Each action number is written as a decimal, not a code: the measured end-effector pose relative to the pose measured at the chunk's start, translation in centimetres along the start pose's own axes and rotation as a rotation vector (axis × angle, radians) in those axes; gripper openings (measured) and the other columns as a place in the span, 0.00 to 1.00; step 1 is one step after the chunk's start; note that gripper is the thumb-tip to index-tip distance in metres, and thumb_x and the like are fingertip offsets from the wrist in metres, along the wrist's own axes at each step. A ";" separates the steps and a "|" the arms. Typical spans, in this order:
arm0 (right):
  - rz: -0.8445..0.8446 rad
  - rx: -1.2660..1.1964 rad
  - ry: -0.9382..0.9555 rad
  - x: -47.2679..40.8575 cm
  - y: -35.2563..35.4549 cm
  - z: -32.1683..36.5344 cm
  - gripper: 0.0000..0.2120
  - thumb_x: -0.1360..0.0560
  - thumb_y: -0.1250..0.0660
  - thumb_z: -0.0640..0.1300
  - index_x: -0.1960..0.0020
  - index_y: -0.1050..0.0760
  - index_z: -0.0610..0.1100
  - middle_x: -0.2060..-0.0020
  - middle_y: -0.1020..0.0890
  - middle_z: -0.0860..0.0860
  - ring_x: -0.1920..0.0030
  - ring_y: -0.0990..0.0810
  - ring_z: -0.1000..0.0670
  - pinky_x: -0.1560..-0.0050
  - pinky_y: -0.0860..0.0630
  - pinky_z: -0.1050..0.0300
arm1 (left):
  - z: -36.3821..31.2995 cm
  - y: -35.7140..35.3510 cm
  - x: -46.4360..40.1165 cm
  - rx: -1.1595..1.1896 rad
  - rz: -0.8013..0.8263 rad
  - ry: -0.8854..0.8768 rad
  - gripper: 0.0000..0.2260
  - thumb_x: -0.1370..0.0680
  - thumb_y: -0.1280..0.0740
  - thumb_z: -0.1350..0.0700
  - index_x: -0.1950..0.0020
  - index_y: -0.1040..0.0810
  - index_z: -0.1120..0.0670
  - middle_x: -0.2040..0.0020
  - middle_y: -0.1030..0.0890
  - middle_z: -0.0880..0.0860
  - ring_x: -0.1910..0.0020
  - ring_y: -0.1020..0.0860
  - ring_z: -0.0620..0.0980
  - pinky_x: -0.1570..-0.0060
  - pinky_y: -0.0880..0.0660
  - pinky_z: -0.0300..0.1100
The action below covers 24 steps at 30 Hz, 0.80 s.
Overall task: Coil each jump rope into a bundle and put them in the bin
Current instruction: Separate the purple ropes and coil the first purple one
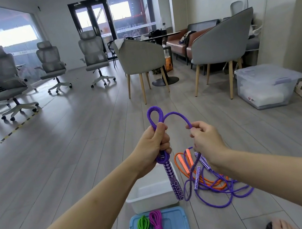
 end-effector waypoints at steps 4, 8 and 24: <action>0.080 -0.115 -0.030 0.7 -1.3 -0.3 0.09 0.16 0.38 0.39 0.40 0.20 0.46 0.67 0.28 0.48 0.67 0.30 0.51 0.70 0.31 0.58 | -0.1 -0.8 0.2 -0.048 0.018 -0.020 0.14 0.14 0.41 0.52 0.34 0.32 0.60 0.66 0.34 0.48 0.69 0.35 0.44 0.62 0.28 0.40; 0.060 -0.194 -0.060 0.9 -1.3 -0.5 0.07 0.21 0.28 0.41 0.44 0.20 0.42 0.57 0.18 0.47 0.63 0.21 0.51 0.67 0.26 0.57 | 0.2 -1.2 0.3 -0.032 0.058 -0.012 0.15 0.14 0.41 0.52 0.30 0.32 0.57 0.65 0.34 0.49 0.69 0.35 0.44 0.62 0.28 0.40; 0.197 -0.091 0.056 2.0 -2.5 1.8 0.07 0.24 0.26 0.36 0.47 0.21 0.37 0.58 0.15 0.42 0.60 0.17 0.48 0.64 0.21 0.56 | 1.0 -1.1 0.2 -0.181 -0.017 -0.065 0.09 0.13 0.44 0.52 0.44 0.31 0.57 0.67 0.33 0.48 0.69 0.35 0.45 0.63 0.28 0.41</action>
Point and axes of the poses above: each hand's wrist, its own x-axis away from the middle knuckle, its own y-axis out of the back of the hand, z = x × y, the point moved 10 cm from there along -x, towards the middle knuckle
